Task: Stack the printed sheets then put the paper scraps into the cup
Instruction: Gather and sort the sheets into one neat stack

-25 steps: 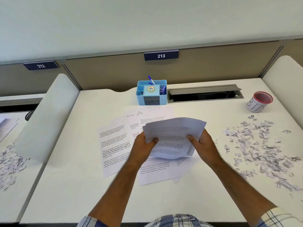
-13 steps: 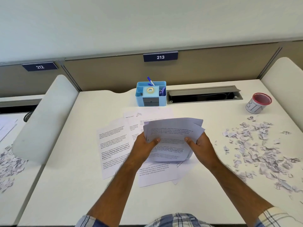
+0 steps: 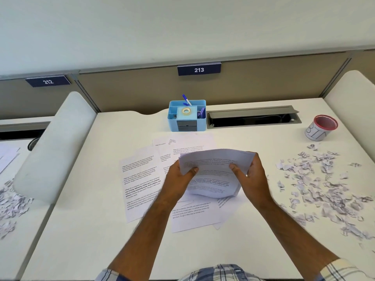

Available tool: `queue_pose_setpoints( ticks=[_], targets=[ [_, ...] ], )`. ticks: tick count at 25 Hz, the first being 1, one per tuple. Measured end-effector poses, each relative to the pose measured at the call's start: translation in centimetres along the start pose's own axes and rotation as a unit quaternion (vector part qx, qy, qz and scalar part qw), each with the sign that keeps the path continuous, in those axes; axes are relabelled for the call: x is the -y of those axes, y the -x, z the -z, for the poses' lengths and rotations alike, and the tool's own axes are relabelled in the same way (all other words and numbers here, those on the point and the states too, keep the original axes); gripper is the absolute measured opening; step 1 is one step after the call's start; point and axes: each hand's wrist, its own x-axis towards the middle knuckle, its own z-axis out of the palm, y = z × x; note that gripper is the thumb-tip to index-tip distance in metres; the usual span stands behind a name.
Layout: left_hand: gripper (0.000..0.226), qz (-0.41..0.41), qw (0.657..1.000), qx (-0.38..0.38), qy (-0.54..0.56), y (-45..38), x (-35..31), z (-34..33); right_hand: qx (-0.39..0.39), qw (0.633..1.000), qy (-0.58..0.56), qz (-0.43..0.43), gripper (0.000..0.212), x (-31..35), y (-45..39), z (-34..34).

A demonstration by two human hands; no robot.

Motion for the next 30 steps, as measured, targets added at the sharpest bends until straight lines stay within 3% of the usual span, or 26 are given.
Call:
queue_pose_setpoints(
  ticks=[6, 10, 14, 22, 30],
  targets=[
    [0.04, -0.014, 1.0, -0.02, 0.015, -0.7, -0.1, 0.2, 0.002, 0.999, -0.015, 0.035, 0.042, 0.6, -0.4, 0.3],
    [0.041, 0.01, 0.999, -0.008, 0.032, -0.5, 0.4, -0.2, 0.032, 0.999, 0.009, -0.01, 0.044, -1.2, -0.3, -0.3],
    [0.032, 0.014, 0.999, -0.001, 0.033, -0.6, 0.2, -0.4, 0.014, 1.0, 0.013, -0.011, 0.042, -1.1, -0.4, -0.3],
    [0.035, 0.04, 0.999, 0.022, 0.011, -0.2, 1.0, -0.6, 0.018, 0.999, 0.022, -0.043, 0.054, -2.6, -0.3, -0.5],
    [0.029, 0.026, 0.998, 0.0, 0.059, 0.6, 0.3, 0.2, 0.076, 0.996, 0.014, -0.034, 0.042, -3.0, 0.4, 0.1]
  ],
)
